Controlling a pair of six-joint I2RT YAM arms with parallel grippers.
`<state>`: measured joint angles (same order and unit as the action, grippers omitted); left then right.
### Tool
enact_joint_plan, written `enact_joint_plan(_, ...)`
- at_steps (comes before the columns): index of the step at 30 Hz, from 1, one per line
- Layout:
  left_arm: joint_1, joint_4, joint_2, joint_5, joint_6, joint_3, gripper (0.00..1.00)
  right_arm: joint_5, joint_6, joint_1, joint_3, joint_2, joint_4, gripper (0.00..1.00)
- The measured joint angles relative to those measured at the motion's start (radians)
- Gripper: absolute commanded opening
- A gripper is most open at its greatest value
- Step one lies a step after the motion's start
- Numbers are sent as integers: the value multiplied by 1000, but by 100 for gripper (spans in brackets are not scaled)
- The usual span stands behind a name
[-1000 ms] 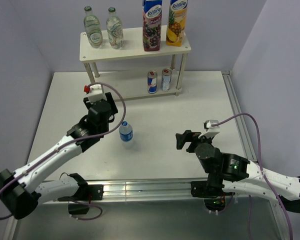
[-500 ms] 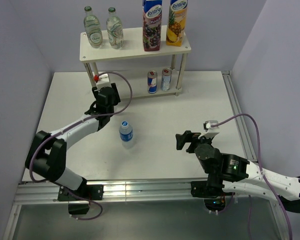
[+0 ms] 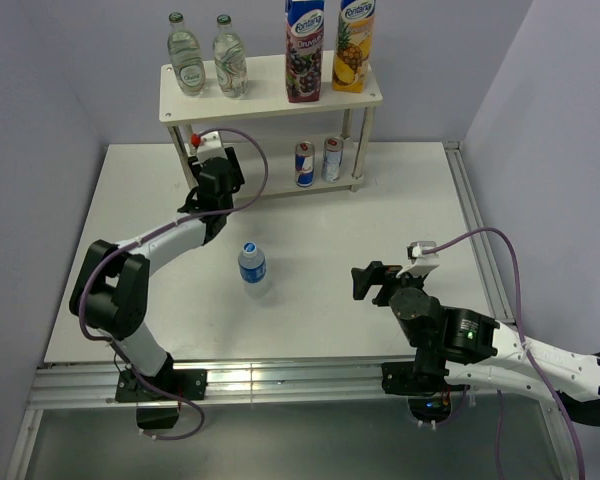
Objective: Place and organize the beverage onto the shelf
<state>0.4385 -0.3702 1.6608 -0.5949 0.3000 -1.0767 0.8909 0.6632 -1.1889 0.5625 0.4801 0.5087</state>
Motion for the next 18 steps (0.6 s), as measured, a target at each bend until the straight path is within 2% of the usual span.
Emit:
enact_joint_plan(6, -27, -45, 74, -1, 2, -80, 0, 0, -3, 0, 0, 3, -1, 100)
enact_joint_plan(18, -53, -135, 204, -52, 18, -126, 0, -1, -4, 0, 0, 17, -8, 100)
